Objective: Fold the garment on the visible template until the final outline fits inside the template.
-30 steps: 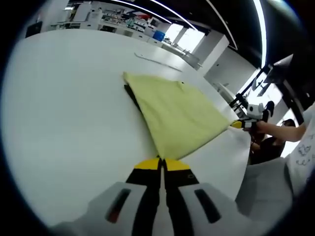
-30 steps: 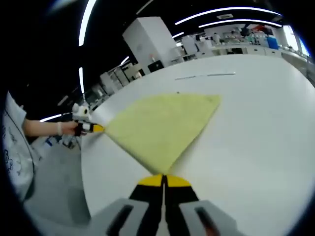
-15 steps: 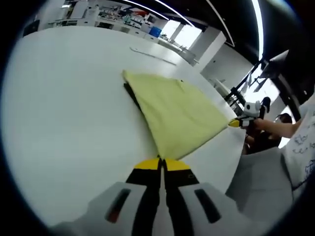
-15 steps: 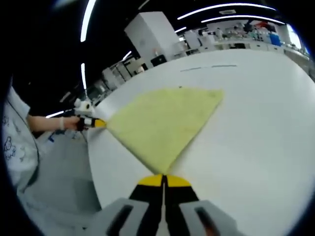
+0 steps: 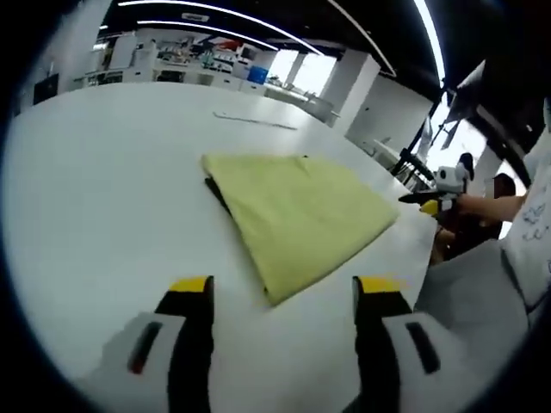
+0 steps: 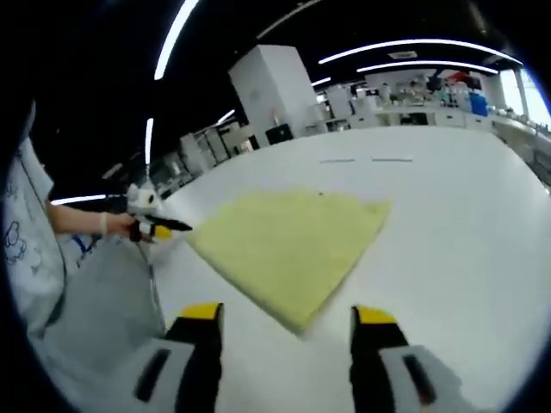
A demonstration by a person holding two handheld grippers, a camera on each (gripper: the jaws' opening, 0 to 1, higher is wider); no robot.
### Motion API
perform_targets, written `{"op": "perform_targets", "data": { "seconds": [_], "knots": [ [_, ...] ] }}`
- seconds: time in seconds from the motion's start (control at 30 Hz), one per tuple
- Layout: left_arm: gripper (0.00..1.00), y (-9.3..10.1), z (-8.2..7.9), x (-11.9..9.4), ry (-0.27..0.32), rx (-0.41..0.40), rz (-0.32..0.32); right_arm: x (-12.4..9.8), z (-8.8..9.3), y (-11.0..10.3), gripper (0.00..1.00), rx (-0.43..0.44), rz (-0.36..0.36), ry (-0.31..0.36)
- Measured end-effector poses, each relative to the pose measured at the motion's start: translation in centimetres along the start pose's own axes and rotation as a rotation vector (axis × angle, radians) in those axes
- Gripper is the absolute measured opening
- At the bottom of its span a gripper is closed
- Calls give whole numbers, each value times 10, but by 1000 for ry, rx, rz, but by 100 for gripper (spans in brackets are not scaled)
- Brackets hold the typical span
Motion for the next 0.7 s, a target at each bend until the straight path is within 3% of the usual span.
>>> {"op": "perform_targets", "data": {
  "seconds": [0.1,0.17,0.2,0.27,0.33,0.47,0.57,0.63,0.7],
  "knots": [
    [94,6,-1,-1,10,-25,-10,1,2,-7,80,-3,6,-2],
    [98,4,-2,-2,21,-9,-61,4,5,-8,99,-10,11,-1],
    [99,4,-3,-2,32,-7,-101,5,7,-7,100,-43,35,-21],
    [99,7,-4,-2,71,-63,-98,8,13,-8,100,-79,48,-46],
    [99,6,-8,-4,125,-58,-124,11,18,-10,100,-75,68,-92],
    [99,16,-11,-8,147,-36,-140,14,15,-14,100,-59,73,-38],
    [99,15,-7,-6,163,-5,-176,12,17,-16,100,35,79,-22],
    [98,23,-6,-5,195,-24,-153,9,16,-16,100,59,98,-8],
    [98,25,-7,-6,178,23,-147,8,15,-16,100,64,115,-10]
  ]
}}
Point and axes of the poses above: the point that each gripper's makers call its tool centre point, and the gripper's own axes: x roughly forward along the fingers, y roughly to its right, z roughly out of its underside, the point moved 10 cm from there along -x, roughly backward along the fingers, and after that the axes turned 2 degrees about z, right-handed, at the moved point
